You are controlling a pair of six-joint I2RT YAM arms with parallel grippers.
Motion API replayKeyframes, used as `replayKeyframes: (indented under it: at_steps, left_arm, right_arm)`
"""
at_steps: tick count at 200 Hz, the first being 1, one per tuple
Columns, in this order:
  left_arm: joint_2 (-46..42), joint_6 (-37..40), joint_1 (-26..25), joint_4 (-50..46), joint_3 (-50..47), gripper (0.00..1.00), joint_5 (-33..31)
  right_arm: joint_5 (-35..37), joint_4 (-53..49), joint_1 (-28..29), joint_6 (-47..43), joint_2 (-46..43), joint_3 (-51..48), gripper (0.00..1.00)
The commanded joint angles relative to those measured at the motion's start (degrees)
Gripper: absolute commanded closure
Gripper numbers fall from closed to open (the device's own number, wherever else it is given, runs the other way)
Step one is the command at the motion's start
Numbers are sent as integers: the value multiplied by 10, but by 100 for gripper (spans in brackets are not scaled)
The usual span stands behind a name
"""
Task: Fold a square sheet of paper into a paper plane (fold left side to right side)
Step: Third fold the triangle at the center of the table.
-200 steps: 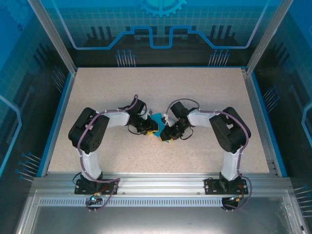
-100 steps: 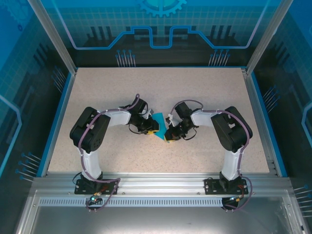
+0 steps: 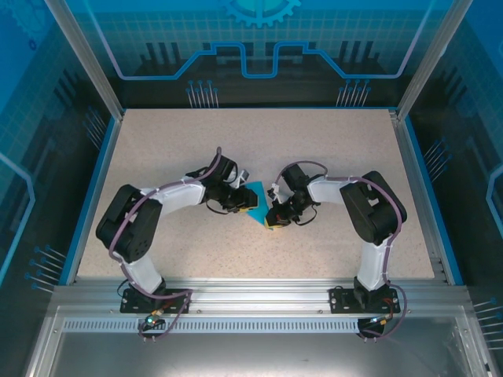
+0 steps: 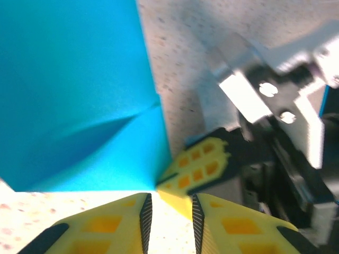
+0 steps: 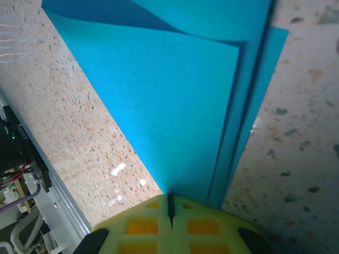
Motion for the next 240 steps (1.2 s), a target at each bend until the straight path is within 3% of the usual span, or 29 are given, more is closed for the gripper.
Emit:
replayKeyframes:
  at_steps: [1, 58, 128, 190, 240]
  left_arm:
    - [-5, -26, -21, 17, -29, 71, 4]
    - [53, -56, -40, 60, -23, 80, 12]
    - [94, -57, -40, 60, -7, 83, 9]
    - [132, -36, -34, -9, 35, 85, -77]
    - [142, -6, 15, -34, 44, 85, -108]
  right_arm:
    - [91, -68, -6, 14, 41, -21, 100]
    - [93, -72, -3, 14, 44, -14, 100]
    - [94, -76, -3, 11, 45, -12, 100]
    - [121, -99, -3, 7, 44, -7, 100]
    - [131, -106, -4, 9, 43, -10, 100]
